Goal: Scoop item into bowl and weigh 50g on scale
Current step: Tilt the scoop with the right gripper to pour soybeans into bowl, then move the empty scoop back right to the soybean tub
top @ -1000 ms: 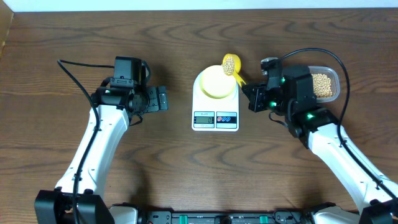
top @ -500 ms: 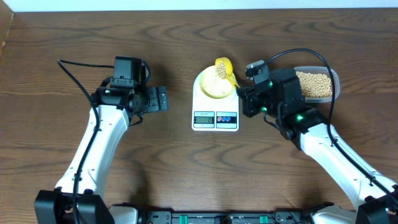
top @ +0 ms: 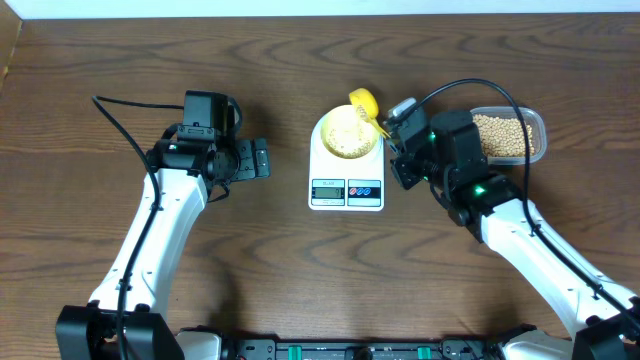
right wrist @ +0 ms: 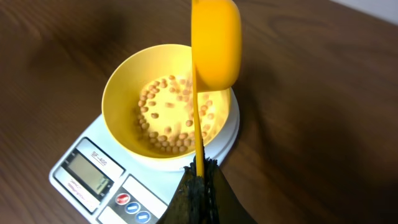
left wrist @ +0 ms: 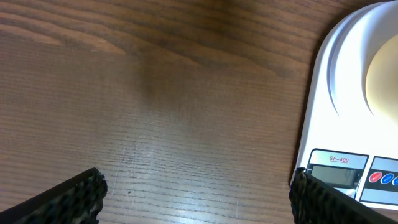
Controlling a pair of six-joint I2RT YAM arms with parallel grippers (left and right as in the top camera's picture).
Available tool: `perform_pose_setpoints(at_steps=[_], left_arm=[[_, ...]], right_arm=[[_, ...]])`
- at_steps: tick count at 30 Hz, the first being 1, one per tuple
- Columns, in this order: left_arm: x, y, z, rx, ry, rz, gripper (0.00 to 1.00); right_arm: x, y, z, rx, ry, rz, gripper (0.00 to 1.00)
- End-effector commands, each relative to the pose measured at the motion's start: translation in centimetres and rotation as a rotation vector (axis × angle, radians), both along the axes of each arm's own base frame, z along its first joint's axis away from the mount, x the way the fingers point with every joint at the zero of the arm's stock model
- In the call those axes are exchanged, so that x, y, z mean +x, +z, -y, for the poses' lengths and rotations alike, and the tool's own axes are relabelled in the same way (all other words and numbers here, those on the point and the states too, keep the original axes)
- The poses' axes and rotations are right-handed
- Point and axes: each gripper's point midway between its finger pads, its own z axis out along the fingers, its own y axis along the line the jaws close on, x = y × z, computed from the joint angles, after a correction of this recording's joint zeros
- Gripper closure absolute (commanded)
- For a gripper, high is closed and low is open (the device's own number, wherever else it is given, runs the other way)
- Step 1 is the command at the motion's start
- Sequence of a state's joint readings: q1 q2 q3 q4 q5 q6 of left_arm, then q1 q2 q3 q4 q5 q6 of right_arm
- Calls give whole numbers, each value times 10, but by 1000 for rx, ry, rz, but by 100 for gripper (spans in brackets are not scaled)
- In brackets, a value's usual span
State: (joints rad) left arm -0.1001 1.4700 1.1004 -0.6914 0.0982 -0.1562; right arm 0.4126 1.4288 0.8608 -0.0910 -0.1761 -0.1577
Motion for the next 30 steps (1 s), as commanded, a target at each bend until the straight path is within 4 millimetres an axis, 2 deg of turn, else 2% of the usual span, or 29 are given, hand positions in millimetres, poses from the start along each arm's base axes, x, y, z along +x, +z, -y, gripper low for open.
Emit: perform_pose_setpoints(at_steps=[1, 7, 12, 15, 19, 22, 25, 26, 27, 28, 29, 30], left_arm=[[4, 6, -3, 15, -2, 19, 3], [4, 6, -3, 15, -2, 19, 3], [4, 6, -3, 15, -2, 19, 3], [4, 6, -3, 15, -2, 19, 3], [4, 6, -3, 15, -2, 19, 3], [4, 6, -3, 15, -2, 19, 3], [4, 6, -3, 15, -2, 19, 4], [4, 6, -3, 15, -2, 19, 3], [4, 6, -3, 15, -2, 19, 3], [4, 6, -3, 15, -2, 19, 3], [4, 6, -3, 15, -2, 19, 3], [4, 6, -3, 15, -2, 19, 3]], right_arm=[[0, 2, -8, -104, 76, 87, 99], [6, 3, 0, -214, 32, 151, 99], [0, 6, -13, -76, 16, 85, 99], [-2, 18, -18, 58, -30, 39, 99], [1, 51, -4, 199, -143, 41, 99], [3, 79, 24, 249, -225, 90, 99], [2, 100, 68, 258, -332, 129, 99], [0, 102, 81, 250, -369, 130, 99], [-2, 100, 106, 224, -446, 124, 99], [-4, 98, 122, 204, -497, 118, 99], [-10, 92, 148, 163, -587, 97, 99], [-15, 86, 166, 132, -649, 76, 99]])
